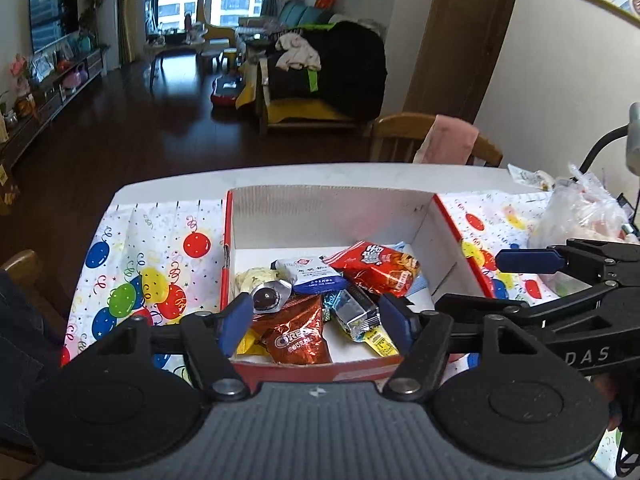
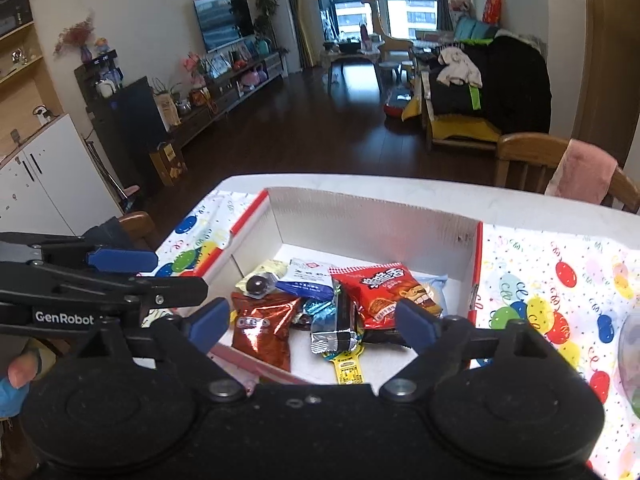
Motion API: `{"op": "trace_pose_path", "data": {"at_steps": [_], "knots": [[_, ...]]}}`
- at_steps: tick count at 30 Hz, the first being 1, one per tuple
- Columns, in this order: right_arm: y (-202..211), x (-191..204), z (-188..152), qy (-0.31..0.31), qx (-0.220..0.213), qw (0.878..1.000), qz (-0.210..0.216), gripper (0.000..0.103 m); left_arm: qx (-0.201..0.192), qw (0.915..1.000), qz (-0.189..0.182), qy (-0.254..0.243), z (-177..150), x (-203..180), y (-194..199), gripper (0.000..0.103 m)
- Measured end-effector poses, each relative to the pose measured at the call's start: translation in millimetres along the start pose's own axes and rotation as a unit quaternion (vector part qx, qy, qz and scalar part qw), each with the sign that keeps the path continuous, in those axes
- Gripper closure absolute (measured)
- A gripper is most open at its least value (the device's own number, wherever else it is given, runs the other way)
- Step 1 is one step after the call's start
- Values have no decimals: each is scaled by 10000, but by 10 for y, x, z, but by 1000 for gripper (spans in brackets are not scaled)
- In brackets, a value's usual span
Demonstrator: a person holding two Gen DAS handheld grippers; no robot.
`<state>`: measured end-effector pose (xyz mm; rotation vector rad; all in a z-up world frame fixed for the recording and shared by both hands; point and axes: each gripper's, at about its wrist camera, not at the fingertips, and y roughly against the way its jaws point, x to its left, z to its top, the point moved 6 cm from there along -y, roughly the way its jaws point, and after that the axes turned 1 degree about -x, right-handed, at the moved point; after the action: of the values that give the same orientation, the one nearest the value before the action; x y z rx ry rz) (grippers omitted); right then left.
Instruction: Organize snacks
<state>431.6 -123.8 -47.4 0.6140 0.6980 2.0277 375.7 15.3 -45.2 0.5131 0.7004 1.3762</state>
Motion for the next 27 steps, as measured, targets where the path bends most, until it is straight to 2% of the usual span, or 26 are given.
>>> {"op": "trace_pose_path", "data": {"at_steps": [3,7,10,20,27], "knots": [[137,20,-12,-26,-155,9999,-19,2,-129,9999,-19,15,-29,5,133,28],[283,6,-37,-185,-325,9993,-63,0,-288,9996,50,38,-66,10,290,21],[365,-31,-71,-266,-441,9986,-153,0,-342,9994,43,104,-94,22,372,20],[549,-95,-212,-521,-586,9967,-227,0,-445,9988,177,142,-209,-19,510,4],[640,-144,-270,-591,-650,9954,-381,0,-518,9985,143,39,-226,-98,557,3]]}}
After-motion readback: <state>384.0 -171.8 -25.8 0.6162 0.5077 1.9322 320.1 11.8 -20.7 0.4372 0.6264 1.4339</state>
